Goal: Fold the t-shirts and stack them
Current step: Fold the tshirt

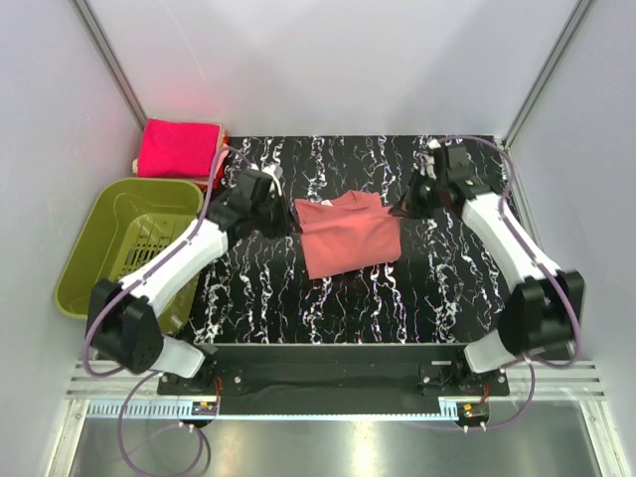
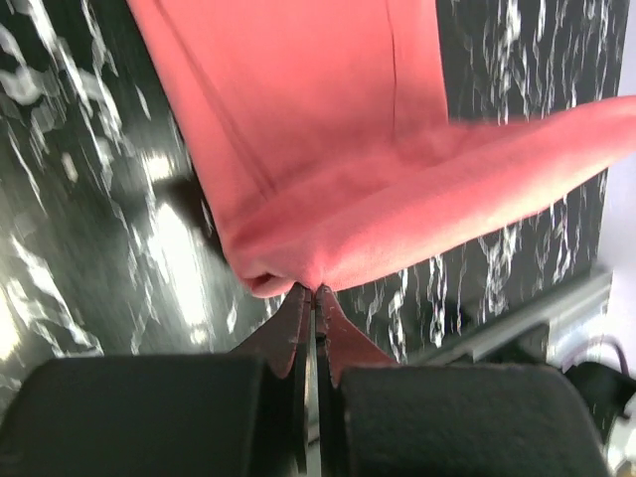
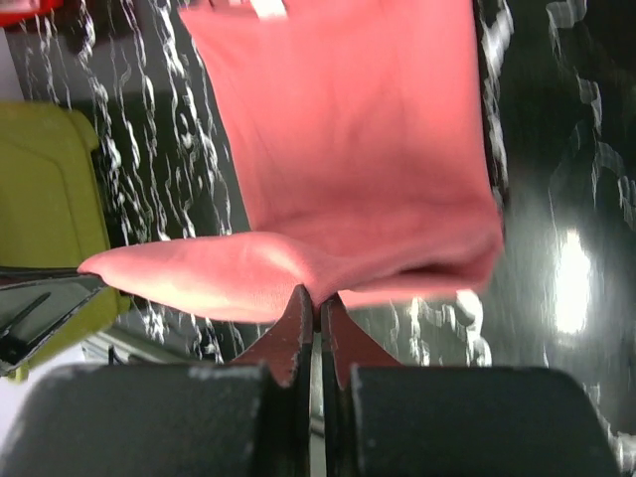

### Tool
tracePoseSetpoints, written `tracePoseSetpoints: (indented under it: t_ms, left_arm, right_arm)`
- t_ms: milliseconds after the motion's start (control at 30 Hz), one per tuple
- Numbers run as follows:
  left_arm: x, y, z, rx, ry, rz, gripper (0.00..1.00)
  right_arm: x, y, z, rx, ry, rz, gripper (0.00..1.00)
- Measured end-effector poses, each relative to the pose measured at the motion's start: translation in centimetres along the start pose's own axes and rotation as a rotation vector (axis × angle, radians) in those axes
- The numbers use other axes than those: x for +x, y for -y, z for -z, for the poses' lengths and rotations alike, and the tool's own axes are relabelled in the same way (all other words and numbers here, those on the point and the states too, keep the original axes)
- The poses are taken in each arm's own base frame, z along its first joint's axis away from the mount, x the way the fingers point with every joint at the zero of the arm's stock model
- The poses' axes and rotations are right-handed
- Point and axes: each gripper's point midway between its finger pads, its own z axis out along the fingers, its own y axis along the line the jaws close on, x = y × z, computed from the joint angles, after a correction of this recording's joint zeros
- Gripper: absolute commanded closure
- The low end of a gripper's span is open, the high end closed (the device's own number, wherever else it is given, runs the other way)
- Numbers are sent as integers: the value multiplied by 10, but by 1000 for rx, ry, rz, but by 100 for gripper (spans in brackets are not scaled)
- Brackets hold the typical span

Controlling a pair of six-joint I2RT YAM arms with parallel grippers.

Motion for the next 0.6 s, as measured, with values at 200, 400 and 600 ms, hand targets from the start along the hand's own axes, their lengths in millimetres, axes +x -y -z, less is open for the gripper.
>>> tracePoseSetpoints:
  t_ms: [200,400,600]
  left_arm:
    - [-62,-21,-31,-48,20,29,100]
    - [-114,-49,-72,-74,31,41,100]
    - [-153,-79,-140,-22,20,27,87]
  right_arm:
    - [-50,-10,-58,-25,-35,53,100]
    - [-87,-16,-114,-77,-59,87,96]
    - [-106,1,-180,-91,-82,79,97]
